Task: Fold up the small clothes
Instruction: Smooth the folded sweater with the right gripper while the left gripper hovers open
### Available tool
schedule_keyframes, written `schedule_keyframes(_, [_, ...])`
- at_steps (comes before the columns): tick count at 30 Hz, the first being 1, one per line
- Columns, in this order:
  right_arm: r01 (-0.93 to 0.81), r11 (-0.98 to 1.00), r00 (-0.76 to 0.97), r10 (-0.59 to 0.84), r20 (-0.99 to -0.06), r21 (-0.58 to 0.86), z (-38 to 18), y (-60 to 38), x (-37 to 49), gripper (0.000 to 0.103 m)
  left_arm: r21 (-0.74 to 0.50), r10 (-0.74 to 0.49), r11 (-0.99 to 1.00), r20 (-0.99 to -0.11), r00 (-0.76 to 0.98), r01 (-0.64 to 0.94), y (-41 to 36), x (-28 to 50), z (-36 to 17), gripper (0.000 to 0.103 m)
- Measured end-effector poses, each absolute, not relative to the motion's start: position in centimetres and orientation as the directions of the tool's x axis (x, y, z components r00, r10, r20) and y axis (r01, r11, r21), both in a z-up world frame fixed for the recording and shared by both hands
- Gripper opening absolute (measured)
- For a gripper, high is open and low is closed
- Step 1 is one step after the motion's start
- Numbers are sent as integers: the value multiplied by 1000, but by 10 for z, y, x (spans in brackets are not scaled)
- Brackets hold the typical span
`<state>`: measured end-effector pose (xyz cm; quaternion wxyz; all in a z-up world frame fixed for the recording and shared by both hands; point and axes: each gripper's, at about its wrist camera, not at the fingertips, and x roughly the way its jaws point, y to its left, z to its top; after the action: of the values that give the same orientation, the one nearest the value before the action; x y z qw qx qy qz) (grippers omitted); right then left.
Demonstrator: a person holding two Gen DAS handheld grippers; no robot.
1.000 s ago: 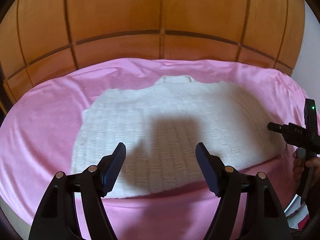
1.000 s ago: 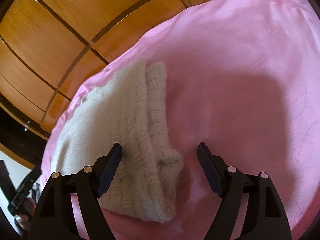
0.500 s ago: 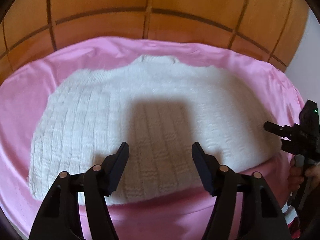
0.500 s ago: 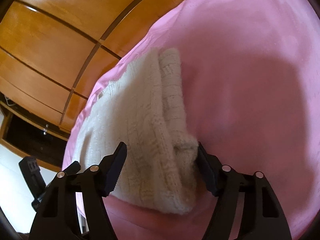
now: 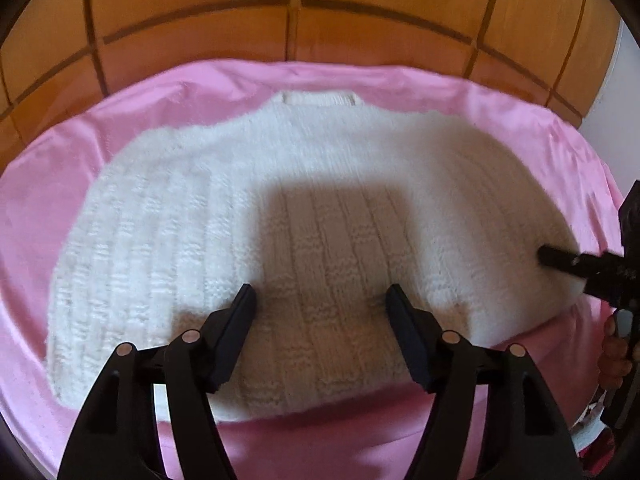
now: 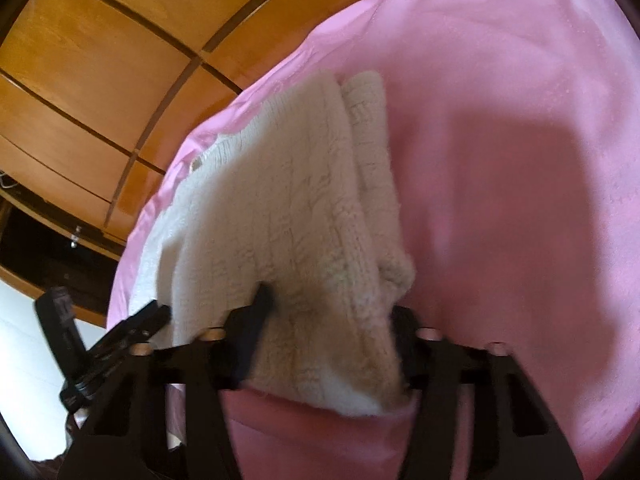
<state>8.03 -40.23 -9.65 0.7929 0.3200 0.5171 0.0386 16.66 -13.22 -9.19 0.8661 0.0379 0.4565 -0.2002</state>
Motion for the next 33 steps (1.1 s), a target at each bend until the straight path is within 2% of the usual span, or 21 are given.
schedule_keyframes(3, [249,837,443,350,-825,488,-90,-393,85,26,-106,-307,919,-796,522,379,-127,162,-86,66])
schedule_keyframes(6, [244,841,448,345,-825,484,-81,-391,86,19,-122,-314,923,-788,529,366,-118,163,-82,66])
schedule_keyframes(16, [178,882,449,321,-834,436,-49,-358,101,17,-183,-335,931,-770,543,316,-84,164,-80,66])
schedule_keyframes(20, [228,886,439,276,-855,403,-55,-369,99,17,-195,-332,935,-774,539,295,-73,167,-84,66])
schedule_keyframes(22, [267,876,436,263,-861,402,-63,-383,94,20,-200,-330,937,-777,536,287,-67,168,-87,66])
schedule_keyframes(23, [286,867,435,261,-862,407,-69,-390,90,31,-204,-330,938,-777,536,282,-65,168,-88,66])
schedule_keyframes(24, [305,862,434,253,-865,406,-72,-394,86,51,-217,-338,936,-774,535,277,-61,169,-89,66])
schedule_keyframes(26, [352,840,442,240,-864,413,-80,-404,77,68,-226,-347,933,-770,535,279,-57,168,-90,66])
schedule_keyframes(33, [376,774,492,300,-817,510,-97,-413,57,68,-215,-320,942,-808,494,258,-54,173,-110,63])
